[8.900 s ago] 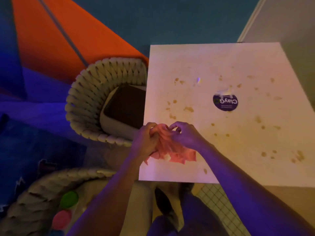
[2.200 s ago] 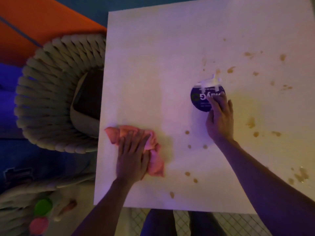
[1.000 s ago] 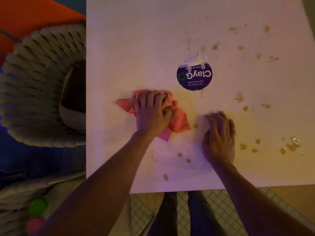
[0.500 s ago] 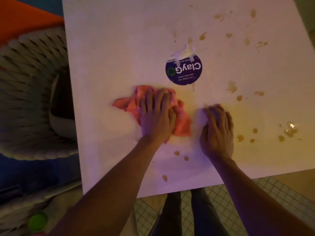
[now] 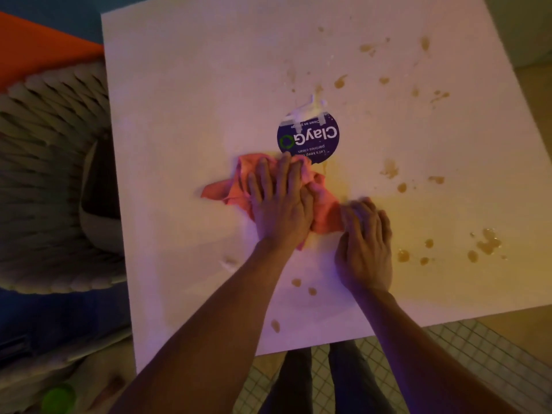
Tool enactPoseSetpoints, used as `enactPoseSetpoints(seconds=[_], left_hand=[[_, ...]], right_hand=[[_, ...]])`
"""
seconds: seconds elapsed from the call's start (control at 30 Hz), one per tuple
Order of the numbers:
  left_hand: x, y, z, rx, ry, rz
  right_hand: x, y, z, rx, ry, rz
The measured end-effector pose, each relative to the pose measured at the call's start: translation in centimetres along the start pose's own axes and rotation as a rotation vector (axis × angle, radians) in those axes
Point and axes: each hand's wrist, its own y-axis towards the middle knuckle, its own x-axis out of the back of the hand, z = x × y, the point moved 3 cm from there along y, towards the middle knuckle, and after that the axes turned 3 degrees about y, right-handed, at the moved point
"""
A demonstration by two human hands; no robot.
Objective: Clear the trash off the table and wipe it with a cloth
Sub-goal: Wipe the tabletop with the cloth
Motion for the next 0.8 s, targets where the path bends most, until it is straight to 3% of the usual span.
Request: enactPoseSetpoints(seconds=[0.13, 0.23, 0.53, 0.7, 0.8], left_hand=[[-0.3, -4.1, -1.4, -0.251, 0.002, 0.056], [0.4, -5.6, 2.2, -0.305, 0.022, 0.083], [1.2, -17.7, 13.9, -0.031, -0.010, 0.091], [1.4, -17.7, 12.2, 0.224, 0.014, 0.125], [1.3, -13.8, 9.7, 0.266, 0.018, 0.113]], right_hand=[[0.1, -0.2, -0.5, -0.009, 0.052, -0.041], [0.2, 0.2, -0.6, -0.025, 0.073, -0.064], [0.3, 0.0, -0.5, -0.033, 0.054, -0.015], [0.5, -1.2, -0.5, 0.040, 0.055, 0.027], [0.9, -4.8, -0.3, 0.044, 0.023, 0.043]])
